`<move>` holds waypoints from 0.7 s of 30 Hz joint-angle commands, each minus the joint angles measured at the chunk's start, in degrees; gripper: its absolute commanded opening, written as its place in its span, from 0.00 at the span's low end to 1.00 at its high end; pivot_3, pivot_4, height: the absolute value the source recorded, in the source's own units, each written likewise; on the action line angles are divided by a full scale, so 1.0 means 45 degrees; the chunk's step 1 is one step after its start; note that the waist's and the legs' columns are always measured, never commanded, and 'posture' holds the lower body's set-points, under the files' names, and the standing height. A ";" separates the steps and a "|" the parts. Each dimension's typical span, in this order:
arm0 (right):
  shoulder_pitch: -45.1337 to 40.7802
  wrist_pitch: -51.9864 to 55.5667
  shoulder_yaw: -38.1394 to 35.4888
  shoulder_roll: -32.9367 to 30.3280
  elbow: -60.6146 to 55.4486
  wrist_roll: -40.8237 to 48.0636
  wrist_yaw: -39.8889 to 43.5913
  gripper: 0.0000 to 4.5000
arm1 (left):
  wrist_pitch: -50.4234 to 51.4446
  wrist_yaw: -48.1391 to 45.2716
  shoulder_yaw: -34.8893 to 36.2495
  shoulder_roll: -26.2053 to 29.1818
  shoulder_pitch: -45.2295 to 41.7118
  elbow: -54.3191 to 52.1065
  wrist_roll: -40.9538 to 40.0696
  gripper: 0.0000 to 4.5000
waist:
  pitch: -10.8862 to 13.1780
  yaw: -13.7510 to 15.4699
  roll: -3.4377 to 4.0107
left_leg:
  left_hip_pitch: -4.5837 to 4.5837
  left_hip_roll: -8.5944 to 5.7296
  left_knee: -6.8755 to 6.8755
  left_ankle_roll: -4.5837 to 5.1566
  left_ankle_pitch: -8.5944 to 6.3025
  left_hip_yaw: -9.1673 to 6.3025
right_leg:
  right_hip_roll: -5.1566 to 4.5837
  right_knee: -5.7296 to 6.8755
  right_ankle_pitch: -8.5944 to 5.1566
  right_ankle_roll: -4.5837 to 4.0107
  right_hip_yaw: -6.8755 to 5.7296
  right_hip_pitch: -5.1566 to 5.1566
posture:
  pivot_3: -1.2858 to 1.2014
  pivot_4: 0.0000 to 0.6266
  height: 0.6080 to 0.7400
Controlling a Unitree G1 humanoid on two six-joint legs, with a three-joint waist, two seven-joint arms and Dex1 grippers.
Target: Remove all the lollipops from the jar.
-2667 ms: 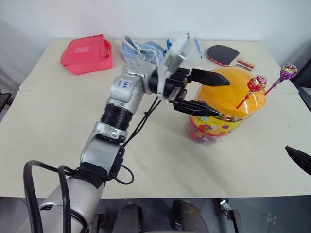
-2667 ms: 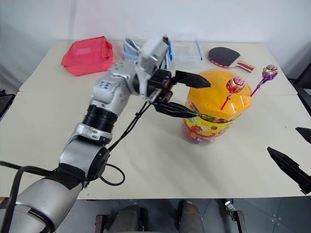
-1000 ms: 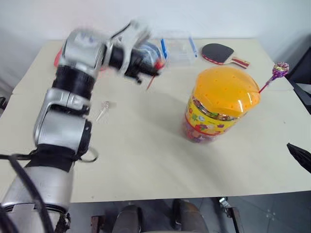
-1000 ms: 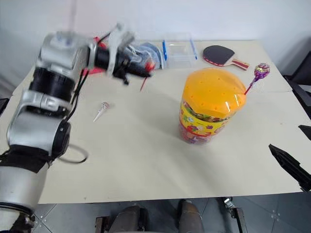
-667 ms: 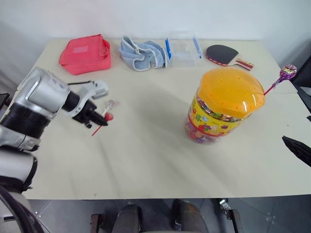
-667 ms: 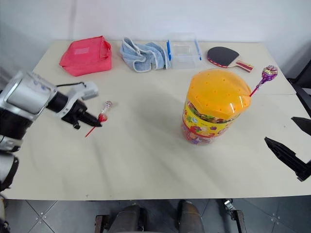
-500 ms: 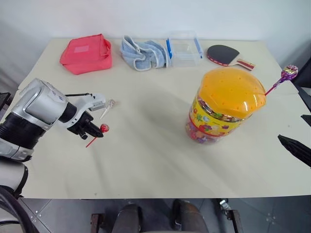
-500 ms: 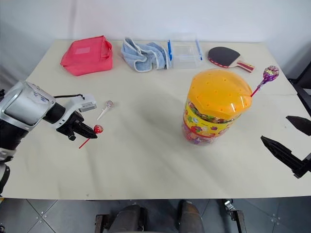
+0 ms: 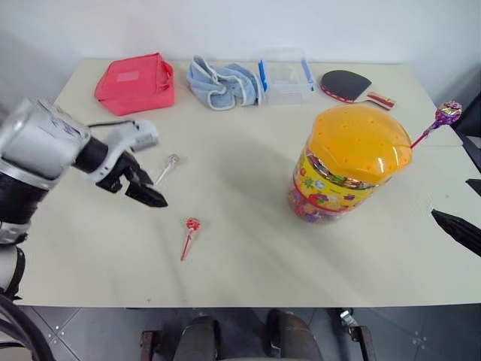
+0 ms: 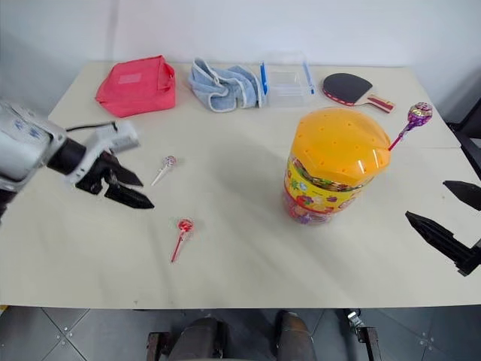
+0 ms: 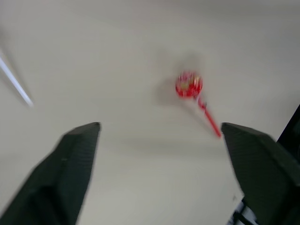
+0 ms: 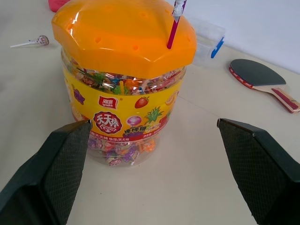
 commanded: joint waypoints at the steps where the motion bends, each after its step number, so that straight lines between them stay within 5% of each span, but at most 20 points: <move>1: -0.0555 0.0584 -0.0244 -0.0454 -0.0173 0.0495 -0.0606 1.00 | -0.2603 0.0230 0.2454 -0.1343 -0.0231 0.1179 -0.1068 1.00 | -0.0003 0.0008 0.0004 | -0.0004 0.0000 0.0010 0.0000 0.0000 0.0001 | -0.0001 0.0004 0.0000 0.0000 0.0000 -0.0001 | 0.52 0.24 1.00; 11: -0.4014 0.1475 0.2058 -0.1146 0.1072 0.0778 -0.2106 1.00 | -0.8747 -0.1678 0.6522 -0.5521 0.0726 0.4281 -0.3825 1.00 | -0.0002 -0.0287 0.0000 | -0.0016 0.0005 0.0073 0.0002 -0.0001 0.0006 | -0.0003 0.0036 0.0002 0.0001 -0.0002 -0.0001 | 0.52 0.24 1.00; 21: -0.7204 0.1456 0.4185 -0.1138 0.2660 0.0519 -0.2224 1.00 | -1.0808 -0.2692 0.5811 -0.6298 0.1446 0.4745 -0.6177 1.00 | -0.0003 -0.0314 0.0001 | -0.0022 0.0006 0.0079 0.0002 -0.0001 0.0004 | -0.0005 0.0037 0.0004 0.0004 -0.0003 -0.0004 | 0.52 0.24 1.00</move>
